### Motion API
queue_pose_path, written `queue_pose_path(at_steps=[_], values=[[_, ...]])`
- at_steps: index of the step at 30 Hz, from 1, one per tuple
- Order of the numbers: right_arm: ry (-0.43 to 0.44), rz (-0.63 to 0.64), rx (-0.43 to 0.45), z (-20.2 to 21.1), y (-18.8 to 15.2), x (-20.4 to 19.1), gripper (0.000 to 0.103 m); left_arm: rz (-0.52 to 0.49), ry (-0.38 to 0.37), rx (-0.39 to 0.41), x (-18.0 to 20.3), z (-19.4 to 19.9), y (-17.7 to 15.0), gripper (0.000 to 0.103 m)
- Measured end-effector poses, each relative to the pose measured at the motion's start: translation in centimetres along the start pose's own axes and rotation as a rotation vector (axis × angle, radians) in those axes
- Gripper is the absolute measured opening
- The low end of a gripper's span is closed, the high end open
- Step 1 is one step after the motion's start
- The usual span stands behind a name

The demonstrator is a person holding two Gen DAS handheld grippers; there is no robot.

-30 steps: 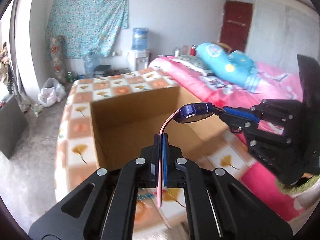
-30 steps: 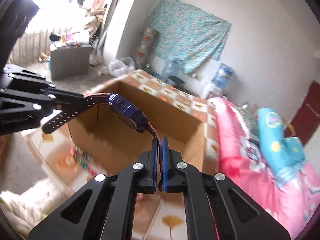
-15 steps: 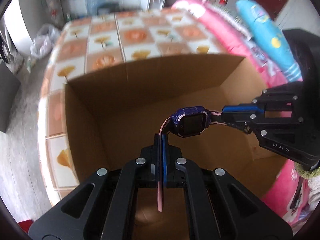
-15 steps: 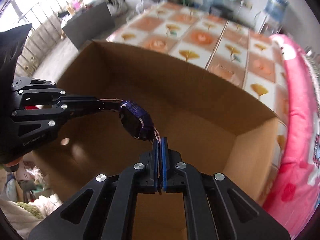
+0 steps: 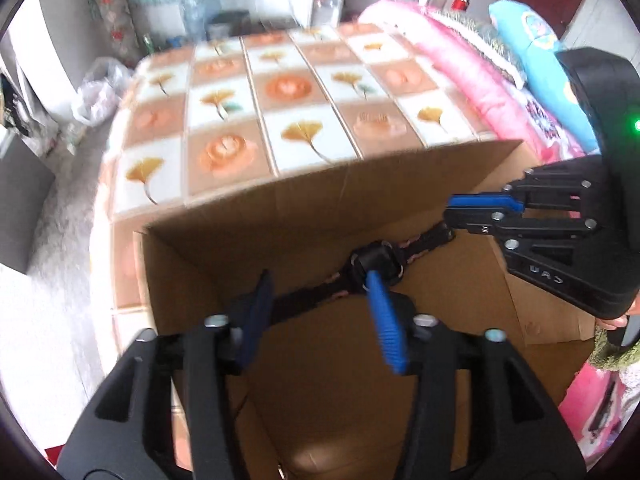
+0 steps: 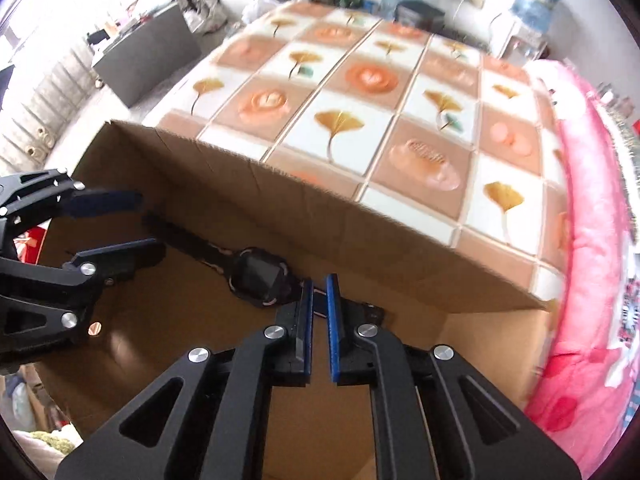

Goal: Organize jewelry
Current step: 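Lift the watch with both grippers and lower it into the cardboard box, then release the watch and withdraw both tools from the box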

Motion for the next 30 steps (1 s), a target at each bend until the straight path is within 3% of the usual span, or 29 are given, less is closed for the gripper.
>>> queue_pose_path(at_steps=[3, 5, 9, 11, 15, 18, 21, 23, 25, 27, 30], values=[[0.002, -0.012, 0.094, 3.6, -1.3, -0.3, 0.014, 0.018, -0.009, 0.080, -0.1, 3.0, -0.7, 0.065], [-0.011, -0.019, 0.179, 6.7, -2.9, -0.6, 0.033, 0.032, -0.023, 0.135, -0.4, 5.2, -1.5, 0.075], [-0.026, -0.013, 0.378, 13.4, -7.4, -2.1, 0.047, 0.075, -0.066, 0.280, -1.7, 10.6, -4.6, 0.086], [-0.033, -0.021, 0.465, 15.8, -10.1, -3.1, 0.066, 0.112, -0.082, 0.339, -2.6, 12.7, -6.6, 0.089], [-0.077, -0.048, 0.522, 17.2, -15.6, -5.1, 0.085, 0.238, -0.090, 0.415, -4.3, 14.4, -12.2, 0.091], [-0.083, -0.087, 0.473, 15.2, -18.7, -6.8, 0.090, 0.306, -0.051, 0.405, -4.7, 13.4, -16.0, 0.092], [-0.057, -0.136, 0.388, 12.3, -21.0, -8.5, 0.093, 0.359, -0.041, 0.339, -4.6, 11.1, -19.8, 0.092], [-0.077, -0.168, 0.361, 10.8, -22.0, -9.4, 0.095, 0.427, -0.083, 0.268, -4.3, 8.8, -22.0, 0.092], [-0.096, -0.199, 0.388, 10.5, -22.9, -10.3, 0.096, 0.523, -0.188, 0.206, -3.8, 6.9, -24.4, 0.092], [-0.138, -0.220, 0.464, 10.8, -23.7, -11.4, 0.096, 0.603, -0.251, 0.212, -3.2, 6.3, -26.6, 0.092], [-0.102, -0.240, 0.484, 10.5, -24.2, -12.5, 0.096, 0.659, -0.316, 0.247, -1.7, 6.3, -28.5, 0.093]])
Point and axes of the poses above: each gripper's, at about its wrist camera, not at the fingertips, and z roughly against the way its jaws point, x to its right, y to its top, the point moved 3 cm from there along -z, roughly the way its jaws point, and after that the axes turned 5 degrees about -x, right-handed, at the moved point
